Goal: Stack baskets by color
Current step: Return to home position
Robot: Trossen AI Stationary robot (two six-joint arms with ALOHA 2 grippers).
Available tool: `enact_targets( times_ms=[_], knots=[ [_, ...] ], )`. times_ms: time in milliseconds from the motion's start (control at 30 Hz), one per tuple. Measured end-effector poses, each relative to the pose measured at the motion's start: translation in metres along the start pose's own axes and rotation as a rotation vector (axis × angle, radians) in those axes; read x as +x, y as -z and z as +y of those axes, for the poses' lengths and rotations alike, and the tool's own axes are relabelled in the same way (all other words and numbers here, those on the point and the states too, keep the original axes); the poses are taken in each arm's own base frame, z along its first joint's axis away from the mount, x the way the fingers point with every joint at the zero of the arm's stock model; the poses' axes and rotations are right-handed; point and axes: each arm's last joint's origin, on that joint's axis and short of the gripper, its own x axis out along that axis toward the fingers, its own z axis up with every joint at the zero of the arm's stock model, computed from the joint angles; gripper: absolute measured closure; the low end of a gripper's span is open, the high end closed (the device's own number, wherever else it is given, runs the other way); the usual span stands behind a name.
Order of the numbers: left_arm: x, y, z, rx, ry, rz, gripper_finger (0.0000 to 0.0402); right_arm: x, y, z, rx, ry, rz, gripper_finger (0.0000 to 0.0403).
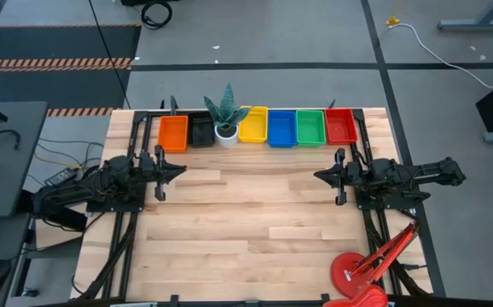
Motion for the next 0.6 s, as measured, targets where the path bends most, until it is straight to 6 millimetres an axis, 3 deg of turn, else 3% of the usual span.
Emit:
enact_targets(
  times_ms=[300, 600],
  knots=[
    [0.000, 0.000, -0.001, -0.001, 0.007, -0.005, 0.0366, 0.000, 0.000, 0.000, -0.001, 0.000, 0.000, 0.0390],
    [-0.001, -0.001, -0.018, -0.014, 0.167, -0.007, 0.0376, 0.000, 0.000, 0.003, 0.000, -0.036, -0.002, 0.0391]
  ],
)
